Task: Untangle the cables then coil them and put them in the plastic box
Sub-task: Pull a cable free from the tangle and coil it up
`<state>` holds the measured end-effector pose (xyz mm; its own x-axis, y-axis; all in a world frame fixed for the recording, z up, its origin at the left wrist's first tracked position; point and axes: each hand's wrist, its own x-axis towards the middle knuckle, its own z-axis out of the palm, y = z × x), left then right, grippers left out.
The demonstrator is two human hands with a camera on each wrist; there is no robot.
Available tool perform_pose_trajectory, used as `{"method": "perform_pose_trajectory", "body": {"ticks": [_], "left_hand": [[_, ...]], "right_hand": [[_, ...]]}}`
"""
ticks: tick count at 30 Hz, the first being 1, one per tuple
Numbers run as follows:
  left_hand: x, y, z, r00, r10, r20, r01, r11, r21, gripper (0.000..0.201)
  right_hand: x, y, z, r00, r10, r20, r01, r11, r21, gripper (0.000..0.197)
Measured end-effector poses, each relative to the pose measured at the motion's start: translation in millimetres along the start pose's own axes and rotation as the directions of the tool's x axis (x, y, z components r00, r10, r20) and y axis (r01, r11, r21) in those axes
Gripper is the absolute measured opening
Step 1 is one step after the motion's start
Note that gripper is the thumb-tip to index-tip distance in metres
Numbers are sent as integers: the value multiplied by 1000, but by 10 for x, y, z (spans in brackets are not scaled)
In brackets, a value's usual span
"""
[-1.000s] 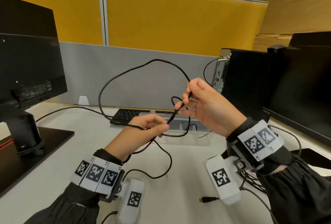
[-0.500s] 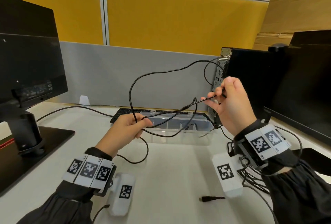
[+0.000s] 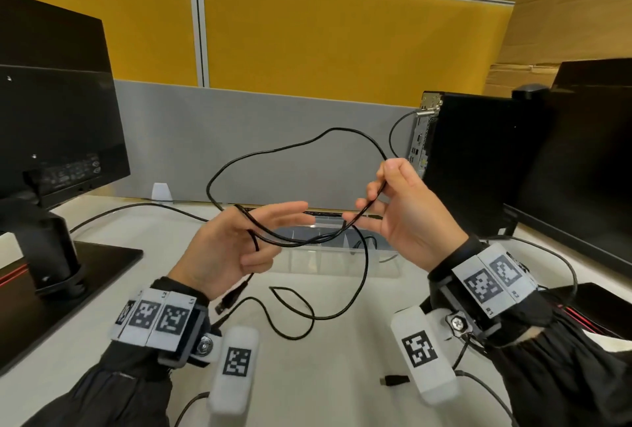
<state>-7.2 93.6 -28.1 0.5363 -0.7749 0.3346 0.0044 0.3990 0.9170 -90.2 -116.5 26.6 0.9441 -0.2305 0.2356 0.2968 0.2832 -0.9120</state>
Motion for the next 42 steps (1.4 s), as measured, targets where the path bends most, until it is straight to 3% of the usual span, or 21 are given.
{"method": "perform_pose_trajectory", "body": {"ticks": [2,4,6,9,13,15,17,18,20,24,27,31,34,36,38,40,42], "left_hand": [[12,-12,15,994,-44,99,60,984,-171,68],[55,-55,62,983,-72,172,111,967,-231,70],[95,-112,123,984,-101,150,126,978,-168,63],[124,-164,211,985,-128,116,122,991,55,47],[96,-182,290,947,-181,267,162,983,91,59],[102,-207,358,972,-109,208,78,985,152,60],[145,-247,388,999,43,27,-49,965,258,59],[164,-263,390,992,111,-52,-94,961,259,60],[186,-272,385,980,186,-64,-165,954,252,61],[163,-292,383,998,42,46,-50,982,184,68],[163,-256,335,999,42,27,-46,981,188,53],[78,-84,241,995,91,-42,-72,937,341,39],[-41,50,95,996,69,-65,-34,897,441,44],[-72,105,13,995,58,-78,-16,890,455,39],[-58,122,-19,990,62,-126,-17,942,336,32],[-15,92,-3,972,92,-214,-29,959,282,42],[18,52,34,945,141,-295,-29,935,354,52]], "right_hand": [[-5,3,65,999,37,21,-37,999,39,22],[-12,21,123,996,71,50,-74,994,78,23],[-20,39,170,992,97,75,-104,989,104,23],[-32,32,199,989,118,95,-131,981,146,23],[-53,8,205,983,154,97,-170,969,180,23],[-61,5,208,980,174,100,-190,963,189,24],[-62,7,210,979,181,99,-197,962,191,24],[-61,9,208,978,181,99,-197,961,192,24],[-57,24,206,978,182,102,-200,960,197,23],[-45,63,212,977,172,128,-194,964,181,24],[-44,59,192,980,162,115,-179,972,152,24],[15,-79,9,995,97,-32,-95,993,66,22],[75,-238,-249,986,70,-154,-66,997,34,25],[89,-324,-418,980,102,-172,-84,991,106,28],[81,-380,-532,977,154,-150,-120,970,214,26],[61,-400,-587,976,189,-107,-147,937,317,21],[27,-403,-584,983,175,-64,-137,911,389,12]]}}
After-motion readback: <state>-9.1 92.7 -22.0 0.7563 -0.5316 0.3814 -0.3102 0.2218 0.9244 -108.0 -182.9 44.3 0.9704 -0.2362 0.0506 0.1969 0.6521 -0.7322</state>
